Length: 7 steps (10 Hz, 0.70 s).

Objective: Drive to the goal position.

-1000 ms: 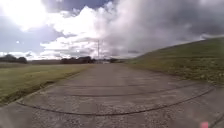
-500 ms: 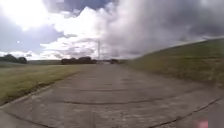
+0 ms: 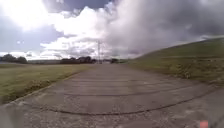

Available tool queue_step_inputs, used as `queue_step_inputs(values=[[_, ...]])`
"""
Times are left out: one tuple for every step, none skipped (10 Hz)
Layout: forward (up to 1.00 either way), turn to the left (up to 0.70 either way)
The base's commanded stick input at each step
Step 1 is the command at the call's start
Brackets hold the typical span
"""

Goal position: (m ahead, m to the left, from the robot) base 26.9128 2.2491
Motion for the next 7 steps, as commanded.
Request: queue_step_inputs(values=[[0.70, 0.00], [0.70, 0.00], [0.70, 0.00], [0.70, 0.00], [0.70, 0.00], [0.70, 0.00], [0.70, 0.00]])
